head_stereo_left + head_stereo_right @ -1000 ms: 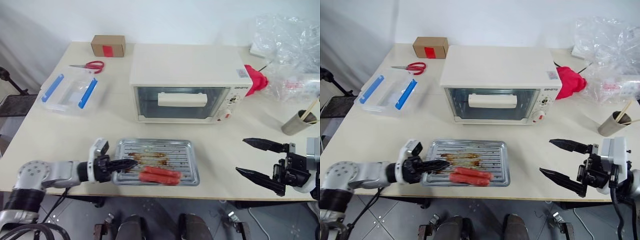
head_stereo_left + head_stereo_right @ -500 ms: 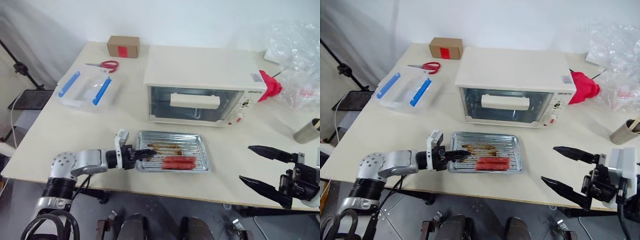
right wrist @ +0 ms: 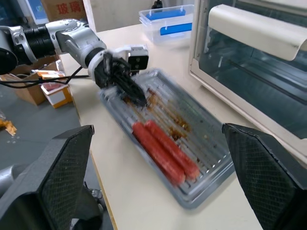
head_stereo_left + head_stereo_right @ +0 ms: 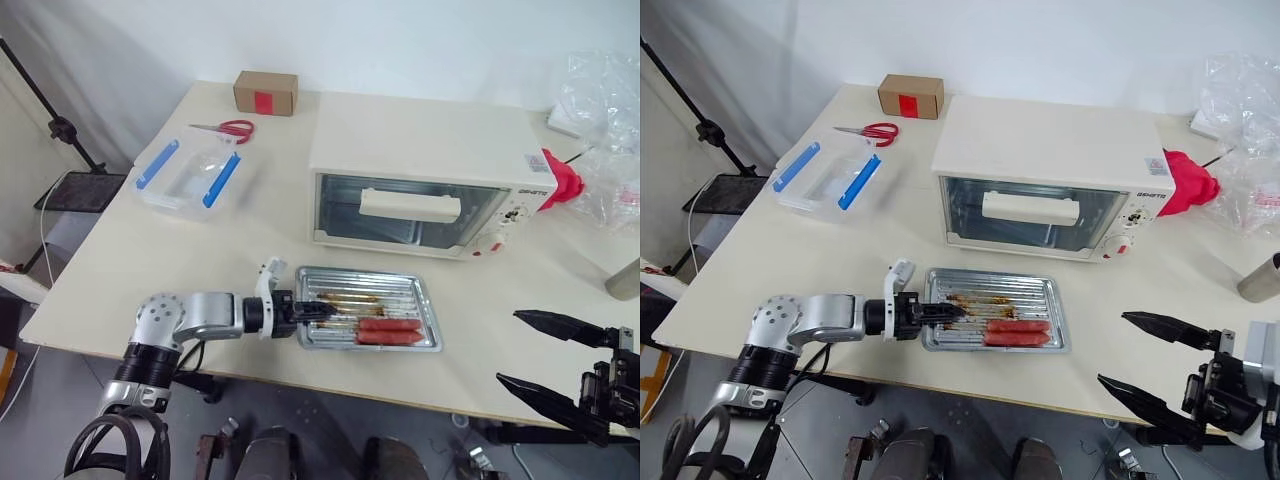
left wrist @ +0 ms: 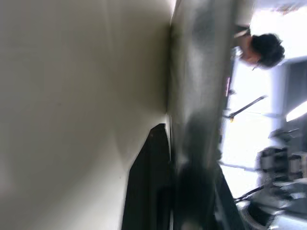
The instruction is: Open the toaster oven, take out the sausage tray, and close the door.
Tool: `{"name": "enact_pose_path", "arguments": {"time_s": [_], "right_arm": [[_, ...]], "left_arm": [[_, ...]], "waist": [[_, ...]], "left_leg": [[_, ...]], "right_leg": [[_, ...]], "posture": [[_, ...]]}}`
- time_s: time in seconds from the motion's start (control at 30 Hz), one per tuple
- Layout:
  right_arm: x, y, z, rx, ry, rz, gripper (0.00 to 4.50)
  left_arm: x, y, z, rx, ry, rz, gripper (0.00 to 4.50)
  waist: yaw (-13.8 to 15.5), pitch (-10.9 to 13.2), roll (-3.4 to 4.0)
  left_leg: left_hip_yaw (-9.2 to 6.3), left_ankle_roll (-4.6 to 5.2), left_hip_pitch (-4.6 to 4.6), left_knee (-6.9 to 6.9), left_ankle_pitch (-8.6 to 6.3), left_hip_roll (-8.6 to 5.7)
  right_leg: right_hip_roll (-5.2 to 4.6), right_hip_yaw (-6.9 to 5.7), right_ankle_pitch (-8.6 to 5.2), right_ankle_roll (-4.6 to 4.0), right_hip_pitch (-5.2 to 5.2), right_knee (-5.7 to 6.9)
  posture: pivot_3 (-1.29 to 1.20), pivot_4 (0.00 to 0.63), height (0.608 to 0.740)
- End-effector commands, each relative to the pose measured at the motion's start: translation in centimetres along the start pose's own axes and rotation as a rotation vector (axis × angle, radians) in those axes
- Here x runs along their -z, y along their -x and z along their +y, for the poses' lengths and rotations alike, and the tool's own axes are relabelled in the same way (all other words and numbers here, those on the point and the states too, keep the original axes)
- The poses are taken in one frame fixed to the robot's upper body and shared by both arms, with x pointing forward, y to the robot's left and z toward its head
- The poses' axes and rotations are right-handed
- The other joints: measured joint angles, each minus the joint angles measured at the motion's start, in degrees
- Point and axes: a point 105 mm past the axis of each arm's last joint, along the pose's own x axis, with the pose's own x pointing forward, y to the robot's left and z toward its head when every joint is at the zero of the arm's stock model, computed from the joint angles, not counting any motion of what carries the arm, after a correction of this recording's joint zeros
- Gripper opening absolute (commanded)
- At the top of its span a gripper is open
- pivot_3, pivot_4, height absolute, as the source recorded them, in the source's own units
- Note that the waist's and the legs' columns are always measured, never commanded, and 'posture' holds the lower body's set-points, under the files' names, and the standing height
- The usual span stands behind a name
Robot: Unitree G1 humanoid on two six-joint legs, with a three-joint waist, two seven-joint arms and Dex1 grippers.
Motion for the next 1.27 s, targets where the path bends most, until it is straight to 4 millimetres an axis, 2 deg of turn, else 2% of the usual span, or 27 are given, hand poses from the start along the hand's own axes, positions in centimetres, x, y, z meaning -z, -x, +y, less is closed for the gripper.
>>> {"name": "enact_pose_path", "arguments": {"time_s": [0.03,0.2,0.37,0.6,0.73,0.87,0.9,1.0,1.1,1.27], "right_arm": [[-0.9,0.1,0.5,-0.005,0.044,-0.018,4.5],[-0.7,0.2,0.5,-0.011,0.04,-0.012,4.5],[0.2,0.3,0.3,-0.029,0.029,-0.001,4.5],[1.4,0.1,-0.5,-0.08,0.026,0.012,4.5],[2.1,0.0,-1.7,-0.124,0.064,0.01,4.5],[2.4,0.2,-2.3,-0.148,0.078,0.017,4.5],[2.5,0.0,-2.8,-0.158,0.105,0.015,4.5],[3.1,-0.4,-3.3,-0.198,0.159,0.027,4.5],[3.6,-0.4,-3.3,-0.21,0.171,0.032,4.5],[3.7,-2.3,-3.8,-0.185,0.206,-0.021,4.5]], "left_arm": [[1.1,-1.3,-1.2,0.042,-0.121,0.066,1.6],[1.2,0.2,-0.9,0.006,-0.291,0.036,3.07],[0.7,2.7,-1.5,0.011,-0.486,-0.052,4.46],[-0.3,8.5,-0.5,-0.053,-0.817,-0.143,4.46],[-0.3,13.2,1.3,-0.131,-1.036,-0.202,4.46],[0.2,15.6,1.7,-0.185,-1.167,-0.259,4.46],[0.3,16.5,1.8,-0.236,-1.263,-0.283,4.46],[0.9,17.9,1.8,-0.331,-1.443,-0.31,4.46],[1.9,18.7,1.7,-0.339,-1.465,-0.313,4.46],[2.6,19.6,2.0,-0.388,-1.49,-0.306,4.46]], "waist": [[-0.1,0.0,-0.02],[-1.0,0.0,-0.05],[-2.1,0.0,-0.05],[-3.4,0.1,-0.05],[-3.9,0.1,-0.04],[-3.2,0.1,-0.01],[-3.1,0.1,-0.01],[-3.3,0.1,-0.03],[-3.2,0.1,-0.02],[-3.3,0.1,-0.03]], "left_leg": [[0.0,0.0,-0.03,-0.01,0.0,0.0],[0.03,0.0,-0.13,-0.09,0.0,0.05],[0.19,-0.07,-0.09,-0.13,0.04,0.26],[0.45,-0.34,-0.05,-0.2,0.07,0.6],[0.63,-0.39,-0.01,-0.29,0.04,0.68],[0.67,-0.38,-0.03,-0.42,0.02,0.73],[0.67,-0.32,-0.03,-0.43,-0.01,0.82],[0.82,-0.21,-0.02,-0.38,-0.11,0.84],[0.9,-0.13,-0.01,-0.37,-0.16,0.83],[1.05,-0.12,0.0,-0.26,-0.2,0.85]], "right_leg": [[0.0,0.0,0.0,0.0,0.0,-0.02],[0.08,-0.04,0.0,0.0,-0.15,0.08],[0.19,-0.08,0.0,0.01,-0.28,0.06],[0.36,-0.1,0.0,0.02,-0.47,0.05],[0.33,-0.13,0.0,0.01,-0.62,0.07],[0.18,-0.16,-0.01,0.0,-0.75,0.1],[0.15,-0.16,0.0,0.0,-0.77,0.12],[0.1,-0.17,0.0,0.0,-0.77,0.08],[0.08,-0.19,0.01,0.02,-0.78,0.1],[0.08,-0.35,0.02,0.05,-0.86,0.27]], "posture": [[0.0,0.15,0.74],[0.0,0.15,0.74],[0.0,0.15,0.74],[0.0,0.15,0.74],[0.0,0.15,0.74],[0.0,0.15,0.74],[0.0,0.15,0.74],[0.0,0.15,0.74],[0.0,0.15,0.74],[0.0,0.15,0.74]]}}
